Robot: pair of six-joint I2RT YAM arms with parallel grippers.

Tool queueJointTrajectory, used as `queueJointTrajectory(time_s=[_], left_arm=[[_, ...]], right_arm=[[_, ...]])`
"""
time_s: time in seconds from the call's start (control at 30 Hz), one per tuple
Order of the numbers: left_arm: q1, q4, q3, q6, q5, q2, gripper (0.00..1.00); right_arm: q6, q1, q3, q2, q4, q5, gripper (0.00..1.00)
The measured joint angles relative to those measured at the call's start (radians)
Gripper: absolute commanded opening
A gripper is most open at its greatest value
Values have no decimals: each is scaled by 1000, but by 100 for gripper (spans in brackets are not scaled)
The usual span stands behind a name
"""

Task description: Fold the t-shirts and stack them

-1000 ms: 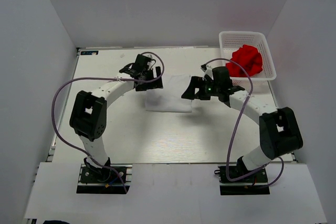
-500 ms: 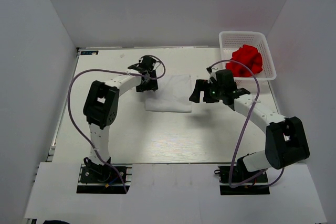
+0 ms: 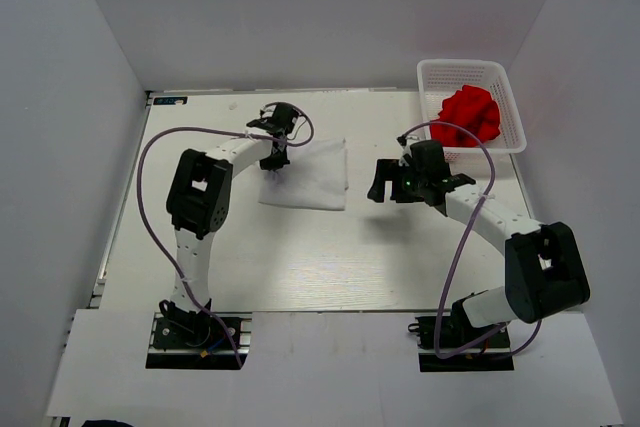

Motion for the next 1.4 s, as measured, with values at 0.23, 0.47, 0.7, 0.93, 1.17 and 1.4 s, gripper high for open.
queueJointTrajectory(time_s=[0.23, 0.47, 0.7, 0.93, 1.17, 1.4], left_arm=[[125, -45, 114, 88, -198, 79, 0], [306, -43, 325, 237, -307, 193, 0], [428, 19, 631, 423, -376, 417, 0], [496, 115, 667, 534, -415, 492, 0], [533, 270, 664, 627, -405, 492, 14], [537, 320, 734, 647, -457, 522, 100]], right_arm=[[3, 0, -2, 6, 45, 25, 90], [3, -1, 18, 68, 78, 34, 90], [3, -3, 122, 208, 89, 40, 90], [16, -6, 180, 270, 90, 42, 90], [26, -7, 216, 324, 90, 23, 90], [27, -11, 213, 325, 95, -11, 90]])
